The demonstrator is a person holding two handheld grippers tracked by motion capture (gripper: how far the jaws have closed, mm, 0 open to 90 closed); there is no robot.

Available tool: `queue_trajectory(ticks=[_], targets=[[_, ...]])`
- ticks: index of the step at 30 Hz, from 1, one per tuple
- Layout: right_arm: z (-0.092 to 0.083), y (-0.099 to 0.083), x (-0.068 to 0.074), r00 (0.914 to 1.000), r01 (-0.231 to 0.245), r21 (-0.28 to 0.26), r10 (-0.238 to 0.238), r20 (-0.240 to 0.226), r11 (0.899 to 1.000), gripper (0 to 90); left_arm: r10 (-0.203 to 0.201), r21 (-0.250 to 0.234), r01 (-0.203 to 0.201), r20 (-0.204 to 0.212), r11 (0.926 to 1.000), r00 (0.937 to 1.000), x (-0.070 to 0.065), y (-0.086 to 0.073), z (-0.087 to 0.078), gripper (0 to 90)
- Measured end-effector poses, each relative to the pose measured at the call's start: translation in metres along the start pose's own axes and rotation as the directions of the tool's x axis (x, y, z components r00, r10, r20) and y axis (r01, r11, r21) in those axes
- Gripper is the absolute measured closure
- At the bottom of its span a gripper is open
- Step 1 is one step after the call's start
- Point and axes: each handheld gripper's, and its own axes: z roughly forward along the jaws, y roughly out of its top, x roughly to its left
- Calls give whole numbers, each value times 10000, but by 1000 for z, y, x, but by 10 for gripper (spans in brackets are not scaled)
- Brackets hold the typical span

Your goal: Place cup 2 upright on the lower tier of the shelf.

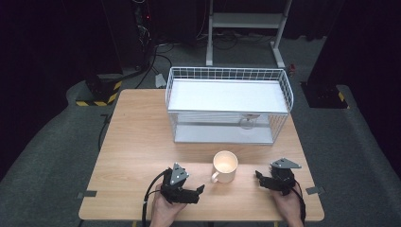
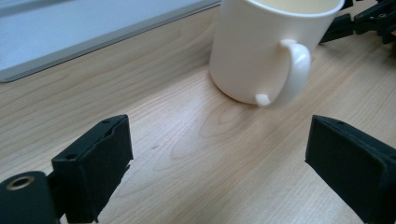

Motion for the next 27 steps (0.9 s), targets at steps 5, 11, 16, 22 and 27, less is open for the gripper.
queue_trajectory(ticks=[5, 11, 16, 22, 27], targets=[[0, 0, 0, 10000, 13, 8, -13, 2, 10000, 257, 261, 55, -262, 171, 9996, 9995, -8, 6, 4, 71], [0, 0, 0, 10000, 9, 7, -9, 5, 10000, 256, 474, 269, -487, 471, 9985, 9978, -14, 13, 13, 55], [0, 0, 0, 10000, -10, 7, 10, -8, 10000, 256, 504, 283, -523, 643, 9982, 9967, -16, 18, 19, 50], [0, 0, 0, 10000, -11, -13, 11, 1, 10000, 257, 593, 327, -617, 710, 9976, 9957, -18, 24, 25, 45], [0, 0, 0, 10000, -9, -12, 9, 4, 10000, 256, 654, 409, -686, 769, 9968, 9949, -18, 27, 31, 45]])
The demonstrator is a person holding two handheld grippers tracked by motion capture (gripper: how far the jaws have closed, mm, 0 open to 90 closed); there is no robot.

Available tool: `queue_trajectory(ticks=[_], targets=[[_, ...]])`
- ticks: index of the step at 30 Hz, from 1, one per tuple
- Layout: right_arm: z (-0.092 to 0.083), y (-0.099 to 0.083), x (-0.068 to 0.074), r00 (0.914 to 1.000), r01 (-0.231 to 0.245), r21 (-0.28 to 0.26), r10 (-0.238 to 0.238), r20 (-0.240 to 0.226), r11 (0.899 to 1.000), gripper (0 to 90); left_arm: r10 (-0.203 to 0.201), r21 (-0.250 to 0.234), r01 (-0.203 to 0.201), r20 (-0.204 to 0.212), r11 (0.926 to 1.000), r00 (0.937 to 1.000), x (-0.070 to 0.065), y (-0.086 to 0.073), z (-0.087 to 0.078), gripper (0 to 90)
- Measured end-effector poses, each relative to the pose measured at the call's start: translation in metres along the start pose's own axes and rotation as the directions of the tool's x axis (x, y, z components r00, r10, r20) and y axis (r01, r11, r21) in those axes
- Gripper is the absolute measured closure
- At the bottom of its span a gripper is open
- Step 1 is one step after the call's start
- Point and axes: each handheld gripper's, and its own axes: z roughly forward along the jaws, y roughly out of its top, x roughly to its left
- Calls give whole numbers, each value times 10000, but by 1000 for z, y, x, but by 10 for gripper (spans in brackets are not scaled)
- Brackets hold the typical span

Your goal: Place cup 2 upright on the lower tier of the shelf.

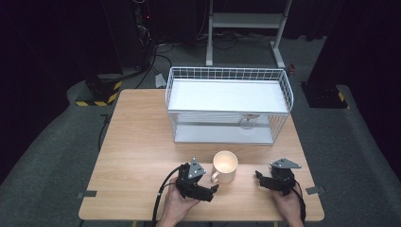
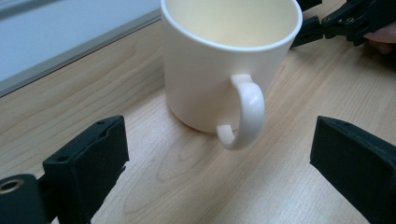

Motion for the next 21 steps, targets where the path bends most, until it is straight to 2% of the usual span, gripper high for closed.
queue_trajectory(ticks=[3, 11, 16, 21], targets=[[0, 0, 0, 10000, -2, -2, 2, -3, 10000, 256, 5, -6, -5, 38, 10000, 10000, -1, 3, 2, 45], [0, 0, 0, 10000, 16, 21, -16, 4, 10000, 256, 328, 25, -328, -6, 9995, 9995, -3, 12, 9, 50], [0, 0, 0, 10000, 13, 20, -13, 5, 10000, 256, 87, -174, -85, 114, 9998, 9999, -1, 15, 12, 48], [0, 0, 0, 10000, -52, 14, 52, 46, 10000, 256, 249, -227, -247, 60, 9994, 9997, -3, 20, 14, 37]])
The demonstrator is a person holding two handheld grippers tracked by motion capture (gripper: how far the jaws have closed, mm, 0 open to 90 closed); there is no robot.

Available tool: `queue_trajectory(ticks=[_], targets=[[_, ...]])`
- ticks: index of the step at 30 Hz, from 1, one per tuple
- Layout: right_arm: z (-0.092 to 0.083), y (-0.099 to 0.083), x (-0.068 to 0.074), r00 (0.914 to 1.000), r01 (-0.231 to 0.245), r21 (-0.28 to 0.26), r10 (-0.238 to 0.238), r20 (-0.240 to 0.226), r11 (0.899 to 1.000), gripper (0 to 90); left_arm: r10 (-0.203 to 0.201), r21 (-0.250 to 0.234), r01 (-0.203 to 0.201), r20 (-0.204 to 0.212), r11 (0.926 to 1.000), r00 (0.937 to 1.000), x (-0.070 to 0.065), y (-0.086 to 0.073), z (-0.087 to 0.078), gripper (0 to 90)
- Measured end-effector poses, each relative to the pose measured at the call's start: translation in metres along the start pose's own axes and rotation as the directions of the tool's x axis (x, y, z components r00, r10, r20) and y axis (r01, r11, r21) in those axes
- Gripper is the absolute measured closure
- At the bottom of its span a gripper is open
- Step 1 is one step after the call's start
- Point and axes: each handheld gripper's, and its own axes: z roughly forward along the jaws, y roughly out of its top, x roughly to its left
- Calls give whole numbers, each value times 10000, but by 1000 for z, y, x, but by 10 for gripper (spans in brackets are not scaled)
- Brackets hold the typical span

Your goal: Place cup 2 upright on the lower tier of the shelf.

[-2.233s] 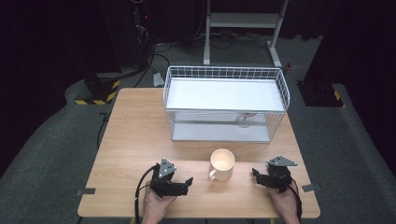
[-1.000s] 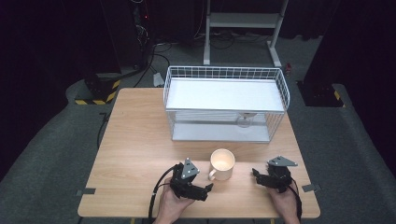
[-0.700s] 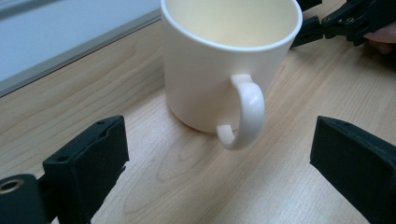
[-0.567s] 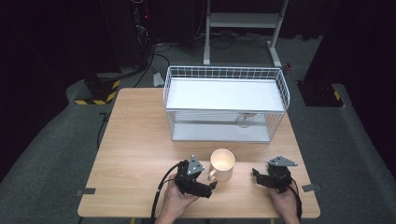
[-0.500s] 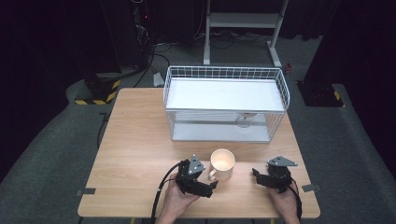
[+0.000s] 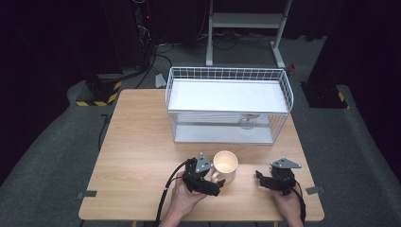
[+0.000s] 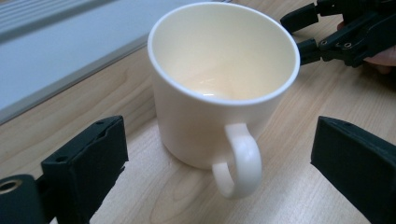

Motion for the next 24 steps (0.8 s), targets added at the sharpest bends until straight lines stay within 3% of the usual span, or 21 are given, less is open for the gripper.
queue_trajectory(ticks=[6, 10, 20, 24], targets=[[0, 0, 0, 10000, 0, -2, 0, 4, 10000, 256, 150, 43, -150, -27, 9999, 9999, -1, 6, 4, 30], [0, 0, 0, 10000, -3, 0, 3, 7, 10000, 256, 27, 83, -28, 135, 10000, 9999, 1, 8, 8, 25], [0, 0, 0, 10000, -55, 4, 55, 24, 10000, 256, 467, 264, -469, 98, 9985, 9989, -4, 19, 18, 3], [0, 0, 0, 10000, -68, 3, 68, 29, 10000, 256, 336, 205, -340, 191, 9992, 9993, -3, 21, 23, 2]])
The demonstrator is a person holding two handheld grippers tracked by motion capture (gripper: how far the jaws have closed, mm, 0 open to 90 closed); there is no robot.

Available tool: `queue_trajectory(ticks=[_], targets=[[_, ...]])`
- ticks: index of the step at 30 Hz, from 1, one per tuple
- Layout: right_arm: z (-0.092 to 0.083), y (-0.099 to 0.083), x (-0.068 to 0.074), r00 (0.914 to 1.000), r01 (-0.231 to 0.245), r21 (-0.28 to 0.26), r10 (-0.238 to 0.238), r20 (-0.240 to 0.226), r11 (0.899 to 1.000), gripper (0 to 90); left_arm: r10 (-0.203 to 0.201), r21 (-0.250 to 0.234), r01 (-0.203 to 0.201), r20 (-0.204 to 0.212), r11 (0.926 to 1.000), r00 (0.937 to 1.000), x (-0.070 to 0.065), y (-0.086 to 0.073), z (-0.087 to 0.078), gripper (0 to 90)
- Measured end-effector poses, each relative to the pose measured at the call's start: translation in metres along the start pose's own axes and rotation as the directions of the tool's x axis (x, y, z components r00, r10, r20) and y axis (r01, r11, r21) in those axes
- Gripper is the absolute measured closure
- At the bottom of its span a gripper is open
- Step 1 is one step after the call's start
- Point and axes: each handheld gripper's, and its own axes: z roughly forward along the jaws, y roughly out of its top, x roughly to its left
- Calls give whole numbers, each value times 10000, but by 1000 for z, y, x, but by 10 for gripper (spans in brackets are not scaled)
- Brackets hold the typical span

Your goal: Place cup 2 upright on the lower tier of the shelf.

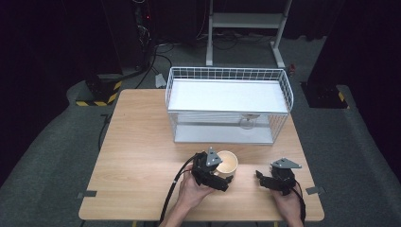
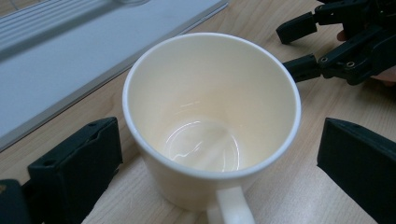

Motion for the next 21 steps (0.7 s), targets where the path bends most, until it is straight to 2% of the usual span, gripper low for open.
queue_trajectory(ticks=[8, 21], targets=[[0, 0, 0, 10000, 0, 1, 0, 0, 10000, 256, -57, -32, 57, -128, 10000, 9999, 0, 2, 5, 2], [0, 0, 0, 10000, 6, 1, -6, 4, 10000, 256, 281, 5, -281, -423, 9996, 9987, -2, 9, 14, 2]])
